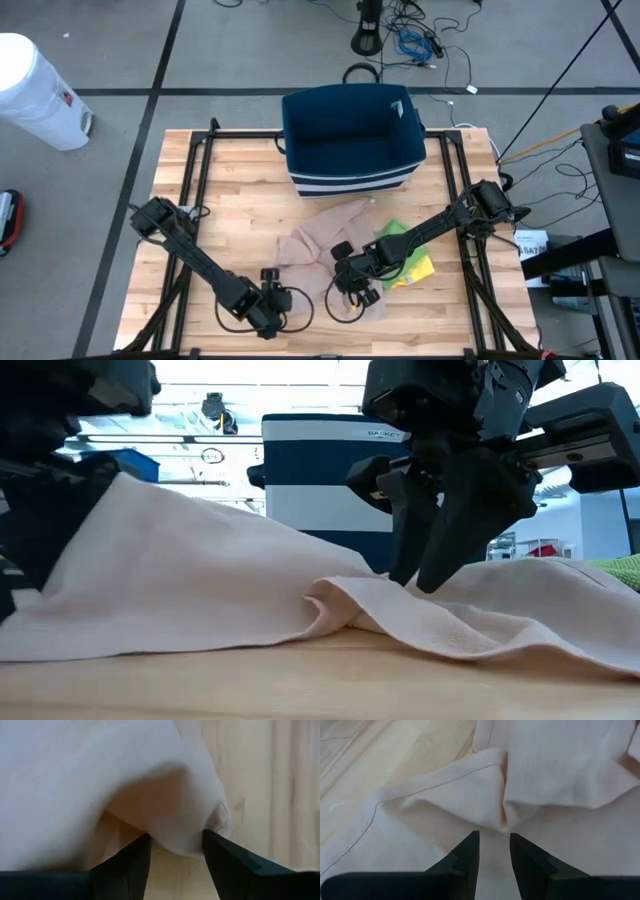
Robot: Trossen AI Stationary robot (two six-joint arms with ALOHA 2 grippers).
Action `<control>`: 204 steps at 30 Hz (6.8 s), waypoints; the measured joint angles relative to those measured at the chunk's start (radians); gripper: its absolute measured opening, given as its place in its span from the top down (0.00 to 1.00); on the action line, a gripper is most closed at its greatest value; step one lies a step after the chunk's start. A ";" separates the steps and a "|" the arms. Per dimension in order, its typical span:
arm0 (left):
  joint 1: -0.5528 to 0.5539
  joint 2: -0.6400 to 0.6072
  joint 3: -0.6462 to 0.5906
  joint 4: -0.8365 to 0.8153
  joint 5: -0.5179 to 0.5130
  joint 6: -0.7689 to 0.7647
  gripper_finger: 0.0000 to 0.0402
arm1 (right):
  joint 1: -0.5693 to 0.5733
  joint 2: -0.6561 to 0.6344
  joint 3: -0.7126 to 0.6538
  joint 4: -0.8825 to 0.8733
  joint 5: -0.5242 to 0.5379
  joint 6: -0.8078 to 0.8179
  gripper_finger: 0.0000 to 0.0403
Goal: Fold towel
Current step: Fold the light brown towel
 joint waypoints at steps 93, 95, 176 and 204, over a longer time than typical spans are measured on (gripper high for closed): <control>0.089 -0.088 0.259 -0.198 0.222 0.282 0.84 | 0.180 -0.127 -0.003 -0.244 -0.256 0.194 0.76; 0.109 -0.088 0.259 -0.199 0.308 0.291 0.82 | 0.177 -0.129 -0.001 -0.163 -0.185 0.155 0.76; 0.127 0.022 -0.052 0.537 0.313 0.312 0.40 | 0.065 0.021 -0.001 -0.125 -0.202 0.131 0.76; 0.137 0.130 -0.023 0.434 0.323 0.362 0.91 | 0.059 0.019 0.000 -0.124 -0.200 0.126 0.76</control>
